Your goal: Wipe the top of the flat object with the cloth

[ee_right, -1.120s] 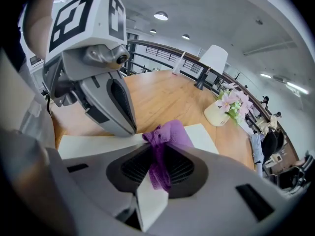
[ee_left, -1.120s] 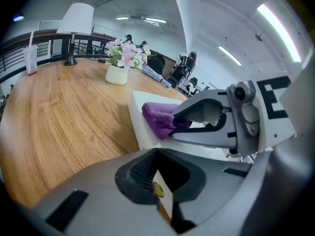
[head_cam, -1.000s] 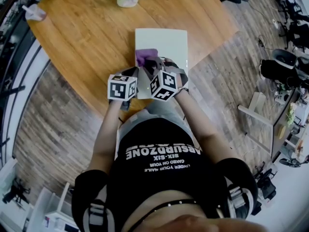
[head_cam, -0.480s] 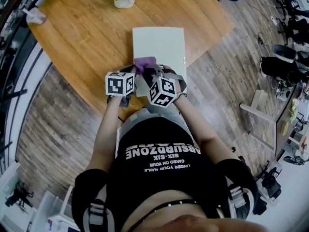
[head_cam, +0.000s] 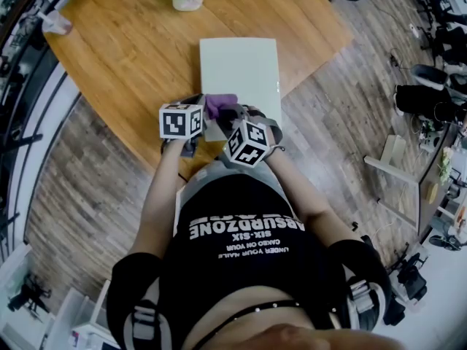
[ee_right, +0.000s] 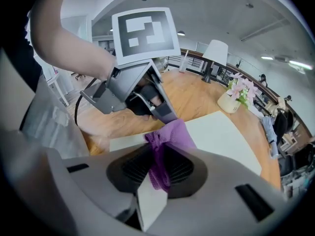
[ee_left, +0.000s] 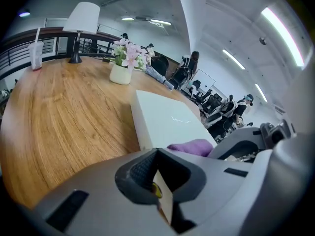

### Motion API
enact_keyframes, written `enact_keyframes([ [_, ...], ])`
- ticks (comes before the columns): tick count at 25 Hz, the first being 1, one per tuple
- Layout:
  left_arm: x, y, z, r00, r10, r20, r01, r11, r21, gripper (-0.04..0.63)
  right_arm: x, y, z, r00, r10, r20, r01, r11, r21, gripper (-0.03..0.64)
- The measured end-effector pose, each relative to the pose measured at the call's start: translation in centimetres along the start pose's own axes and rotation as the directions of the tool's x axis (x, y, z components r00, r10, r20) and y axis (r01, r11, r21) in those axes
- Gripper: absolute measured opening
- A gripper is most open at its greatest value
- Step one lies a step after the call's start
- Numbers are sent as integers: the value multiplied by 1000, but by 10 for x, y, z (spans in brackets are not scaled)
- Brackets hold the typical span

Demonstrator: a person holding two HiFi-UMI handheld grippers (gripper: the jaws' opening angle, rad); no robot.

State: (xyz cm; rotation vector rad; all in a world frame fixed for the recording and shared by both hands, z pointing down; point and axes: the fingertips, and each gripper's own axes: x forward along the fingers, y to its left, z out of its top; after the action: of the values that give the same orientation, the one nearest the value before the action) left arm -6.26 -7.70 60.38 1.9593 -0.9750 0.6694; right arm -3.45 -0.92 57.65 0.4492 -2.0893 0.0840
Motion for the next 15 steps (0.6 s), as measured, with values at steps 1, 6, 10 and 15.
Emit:
enact_keyframes([
  [1, 0, 0, 0, 1000, 6, 1, -6, 1000, 5, 6, -1, 2, -1, 1000, 7, -2, -7, 1000, 3, 92],
  [6, 0, 0, -1, 999, 36, 2, -37, 999, 30, 6, -5, 16, -5, 999, 43, -11, -42, 999, 17, 91],
  [10, -1, -2, -2, 999, 39, 5, -39, 999, 29, 6, -10, 29, -7, 997, 72, -18, -71, 997, 17, 91],
  [15, -1, -1, -1, 999, 46, 5, -46, 998, 37, 6, -14, 45, -10, 994, 109, -28, -109, 994, 20, 89],
])
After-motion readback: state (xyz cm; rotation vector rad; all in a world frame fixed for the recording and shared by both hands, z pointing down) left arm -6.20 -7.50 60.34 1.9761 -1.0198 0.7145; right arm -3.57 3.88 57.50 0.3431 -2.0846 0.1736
